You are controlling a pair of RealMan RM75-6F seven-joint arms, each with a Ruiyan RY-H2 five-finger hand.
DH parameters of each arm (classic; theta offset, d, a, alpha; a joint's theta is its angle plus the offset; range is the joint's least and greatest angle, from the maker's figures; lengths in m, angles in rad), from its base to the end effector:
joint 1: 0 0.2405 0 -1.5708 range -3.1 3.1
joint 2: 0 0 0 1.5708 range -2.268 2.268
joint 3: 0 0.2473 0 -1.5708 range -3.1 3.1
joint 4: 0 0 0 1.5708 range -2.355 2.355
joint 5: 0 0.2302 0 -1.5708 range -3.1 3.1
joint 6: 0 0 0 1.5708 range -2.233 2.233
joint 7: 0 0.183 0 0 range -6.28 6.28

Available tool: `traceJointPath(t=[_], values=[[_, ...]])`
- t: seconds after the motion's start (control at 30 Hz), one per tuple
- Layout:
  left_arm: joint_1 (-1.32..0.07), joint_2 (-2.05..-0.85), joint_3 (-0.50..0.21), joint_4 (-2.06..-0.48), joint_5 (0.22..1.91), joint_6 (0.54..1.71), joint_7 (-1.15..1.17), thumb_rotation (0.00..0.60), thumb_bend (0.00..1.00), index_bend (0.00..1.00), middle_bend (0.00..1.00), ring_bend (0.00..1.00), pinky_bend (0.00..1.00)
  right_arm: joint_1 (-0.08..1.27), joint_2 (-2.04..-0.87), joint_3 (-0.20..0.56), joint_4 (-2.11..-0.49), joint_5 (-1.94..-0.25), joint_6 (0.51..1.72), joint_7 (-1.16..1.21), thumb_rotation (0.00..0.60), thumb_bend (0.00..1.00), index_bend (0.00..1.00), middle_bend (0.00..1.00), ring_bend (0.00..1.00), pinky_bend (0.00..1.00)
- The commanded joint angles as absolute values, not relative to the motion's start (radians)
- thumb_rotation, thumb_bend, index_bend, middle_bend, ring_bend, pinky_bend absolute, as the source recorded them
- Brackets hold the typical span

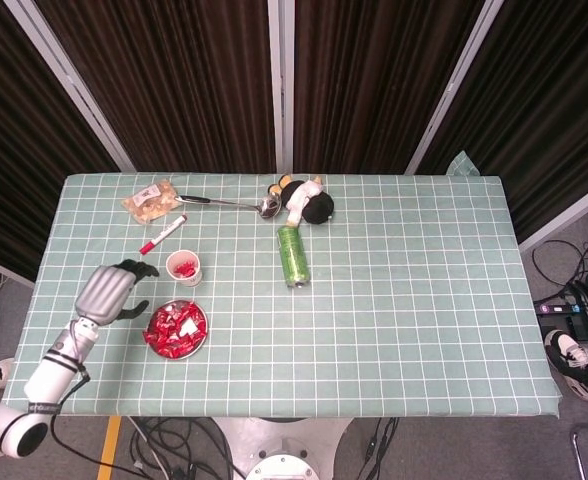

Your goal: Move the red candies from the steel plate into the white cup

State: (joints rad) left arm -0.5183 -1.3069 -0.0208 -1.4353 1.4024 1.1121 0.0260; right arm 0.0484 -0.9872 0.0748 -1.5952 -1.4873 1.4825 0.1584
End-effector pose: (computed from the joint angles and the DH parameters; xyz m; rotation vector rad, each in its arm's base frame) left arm -0.2505 0.3363 0.0323 -1.7922 -0.9128 -0.8727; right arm -0.3320 -0.2159 0.1879 1.3274 -0.9138 0.9044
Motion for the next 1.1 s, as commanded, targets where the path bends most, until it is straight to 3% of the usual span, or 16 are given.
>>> traceJointPath(t=[0.03, 0.3, 0.83, 1.1], values=[[-0.493, -1.3, 0.019, -1.464, 1.431, 1.118, 0.068, 0.6, 0.26, 0.41, 0.44, 0.33, 0.54, 0.049, -0.988, 0.075, -1.595, -1.49, 1.484, 0.159, 0.6, 0.2, 0.02, 0.06, 0.0, 0.12], [-0.468, -1.32, 0.066, -1.488, 1.451, 1.099, 0.157, 0.6, 0.19, 0.41, 0.44, 0.33, 0.54, 0.049, -0.986, 0.073, -1.599, -1.496, 1.488, 0.157, 0.6, 0.2, 0.02, 0.06, 0.0, 0.12], [-0.489, -1.393, 0.07, -1.39, 1.432, 1.009, 0.27, 0.6, 0.21, 0.42, 0.44, 0.33, 0.54, 0.044, -0.986, 0.069, -1.603, -1.503, 1.497, 0.16, 0.6, 0.2, 0.02, 0.06, 0.0, 0.12], [-0.509, -1.409, 0.065, -1.353, 1.473, 1.002, 0.222, 0.6, 0.22, 0.42, 0.44, 0.33, 0.54, 0.044, -0.987, 0.069, -1.606, -1.502, 1.496, 0.155, 0.6, 0.2, 0.02, 0.06, 0.0, 0.12]])
